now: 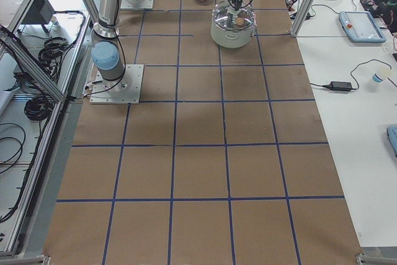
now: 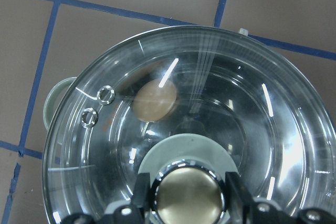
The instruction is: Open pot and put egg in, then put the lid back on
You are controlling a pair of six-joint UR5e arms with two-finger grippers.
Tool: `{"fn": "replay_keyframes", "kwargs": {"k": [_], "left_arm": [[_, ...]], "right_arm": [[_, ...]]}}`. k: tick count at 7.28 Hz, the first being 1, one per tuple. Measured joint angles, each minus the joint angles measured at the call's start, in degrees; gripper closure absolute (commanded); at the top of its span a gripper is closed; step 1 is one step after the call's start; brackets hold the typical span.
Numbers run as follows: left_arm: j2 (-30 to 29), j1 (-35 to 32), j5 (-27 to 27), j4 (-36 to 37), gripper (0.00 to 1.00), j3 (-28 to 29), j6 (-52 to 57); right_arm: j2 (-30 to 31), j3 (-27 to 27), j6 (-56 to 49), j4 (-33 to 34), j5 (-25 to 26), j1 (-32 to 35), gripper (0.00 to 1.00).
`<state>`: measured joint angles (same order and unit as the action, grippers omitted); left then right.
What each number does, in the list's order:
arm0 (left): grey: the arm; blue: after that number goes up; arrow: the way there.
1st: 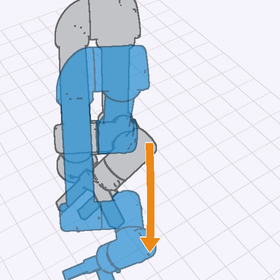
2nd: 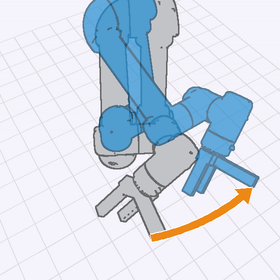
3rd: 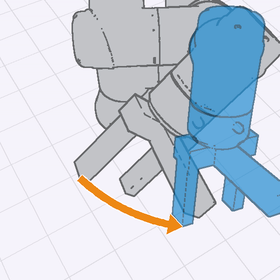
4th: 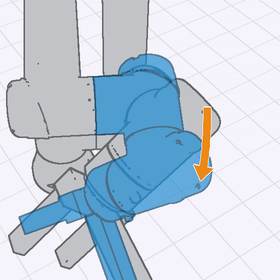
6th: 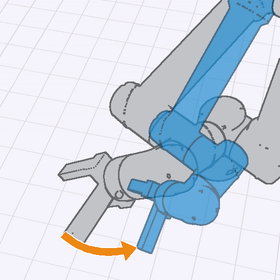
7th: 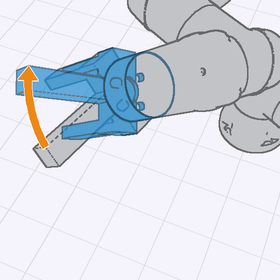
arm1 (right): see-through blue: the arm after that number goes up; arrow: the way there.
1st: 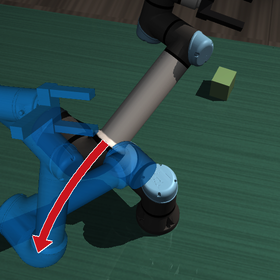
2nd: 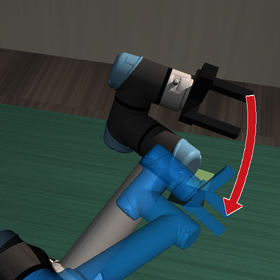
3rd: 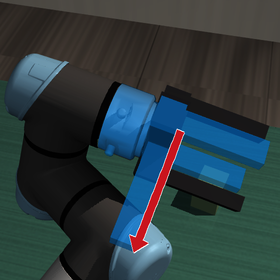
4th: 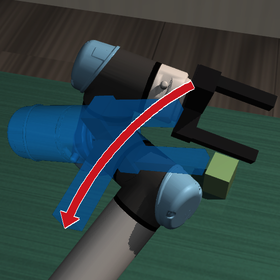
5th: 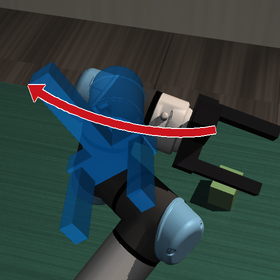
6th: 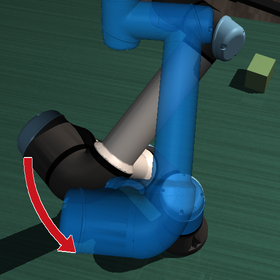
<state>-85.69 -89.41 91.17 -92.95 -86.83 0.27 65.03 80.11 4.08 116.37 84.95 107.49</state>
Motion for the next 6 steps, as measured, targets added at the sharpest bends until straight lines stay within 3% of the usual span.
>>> {"fn": "replay_keyframes", "kwargs": {"k": [1, 2, 6], "left_arm": [[0.00, -0.02, -0.07, 0.06, 0.00, 0.00, -0.05], [-0.01, -0.07, -0.09, 0.10, 0.00, -0.03, -0.08], [-0.01, -0.23, -0.11, 0.16, 0.00, -0.09, -0.47]], "right_arm": [[-0.04, -0.04, -0.03, 0.00, 0.19, 0.00, 0.28], [-0.06, -0.08, 0.01, 0.00, 0.33, 0.00, 0.18], [0.05, -0.33, 0.33, 0.00, 0.66, -0.20, 0.09]]}}
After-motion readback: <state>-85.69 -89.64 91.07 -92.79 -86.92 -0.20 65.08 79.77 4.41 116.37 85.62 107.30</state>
